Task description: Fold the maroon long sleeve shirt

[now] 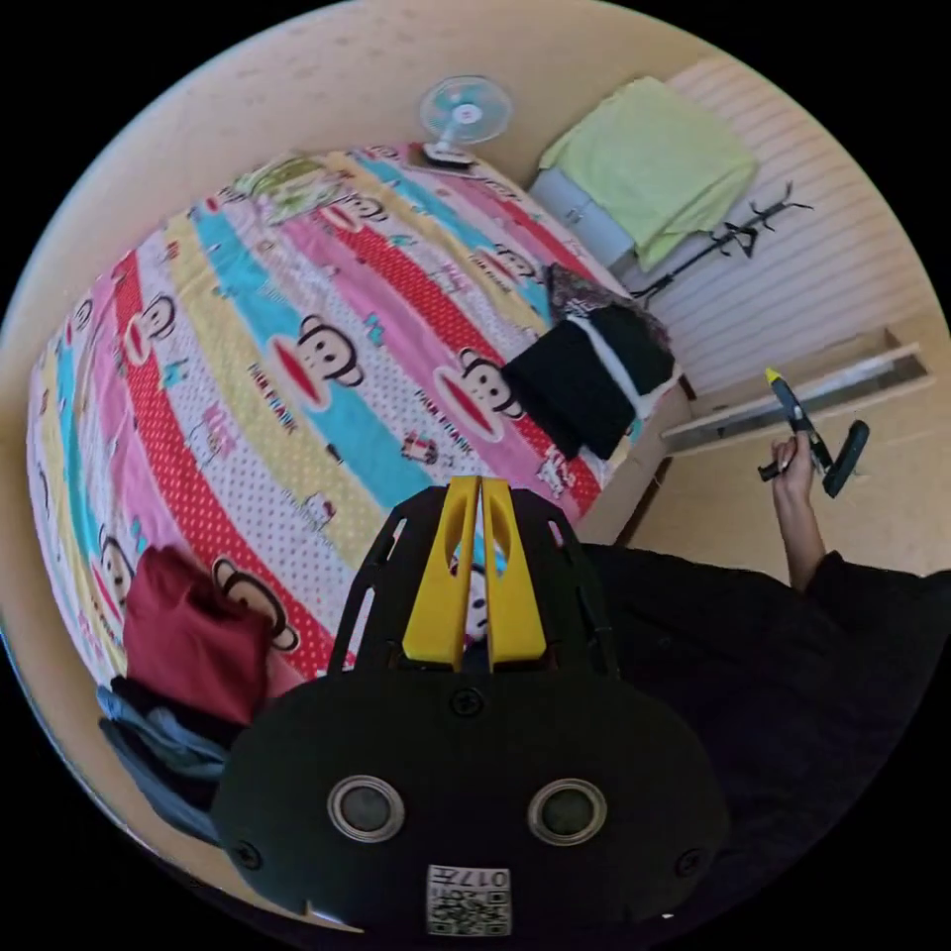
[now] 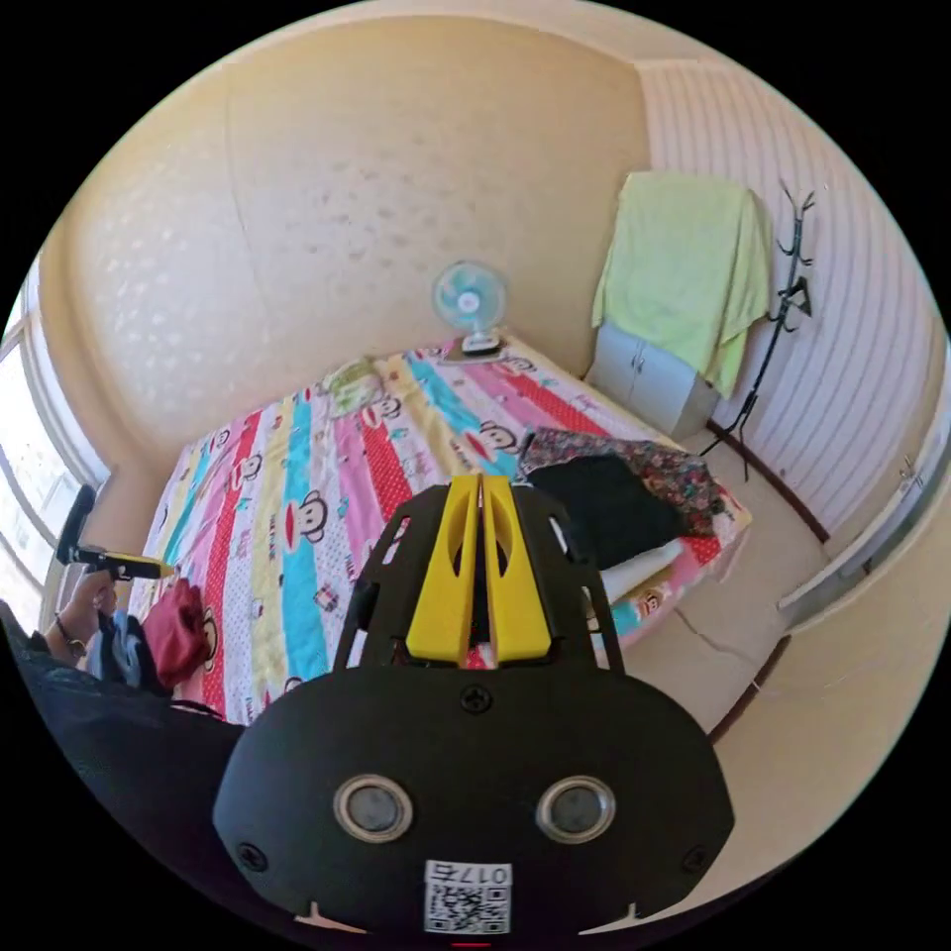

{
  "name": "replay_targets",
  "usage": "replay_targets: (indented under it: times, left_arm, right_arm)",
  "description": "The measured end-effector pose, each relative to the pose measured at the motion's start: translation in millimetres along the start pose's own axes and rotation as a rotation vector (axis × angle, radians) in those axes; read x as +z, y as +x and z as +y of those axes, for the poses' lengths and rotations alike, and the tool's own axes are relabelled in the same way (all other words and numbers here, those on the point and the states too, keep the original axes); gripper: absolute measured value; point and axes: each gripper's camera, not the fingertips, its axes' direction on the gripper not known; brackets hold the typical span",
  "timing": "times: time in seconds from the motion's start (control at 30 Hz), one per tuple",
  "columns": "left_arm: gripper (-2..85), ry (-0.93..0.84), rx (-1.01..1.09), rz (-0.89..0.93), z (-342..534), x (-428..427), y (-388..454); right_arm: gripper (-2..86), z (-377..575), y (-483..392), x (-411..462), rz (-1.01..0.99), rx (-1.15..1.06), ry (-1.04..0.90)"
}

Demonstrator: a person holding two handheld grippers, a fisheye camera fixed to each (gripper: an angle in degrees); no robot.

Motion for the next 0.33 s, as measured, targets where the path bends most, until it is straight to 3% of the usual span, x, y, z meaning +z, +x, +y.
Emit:
replay_targets:
  times: [0.07, 0.2, 0.33]
  left_arm:
    - [-0.6, 0.021, 0.048, 0.078, -19, 14, 38]
    - [-0.6, -0.017, 0.078, 0.241, -47, 62, 101]
    - [-0.6, -0.086, 0.085, 0.156, -63, 98, 140]
  right_arm:
    - [1.4, 19, 28, 0, 0.048, 0.011, 0.019]
    - [2.0, 50, 101, 54, -0.023, 0.157, -0.291]
    - [3.1, 67, 144, 92, -0.069, 0.255, -0.349]
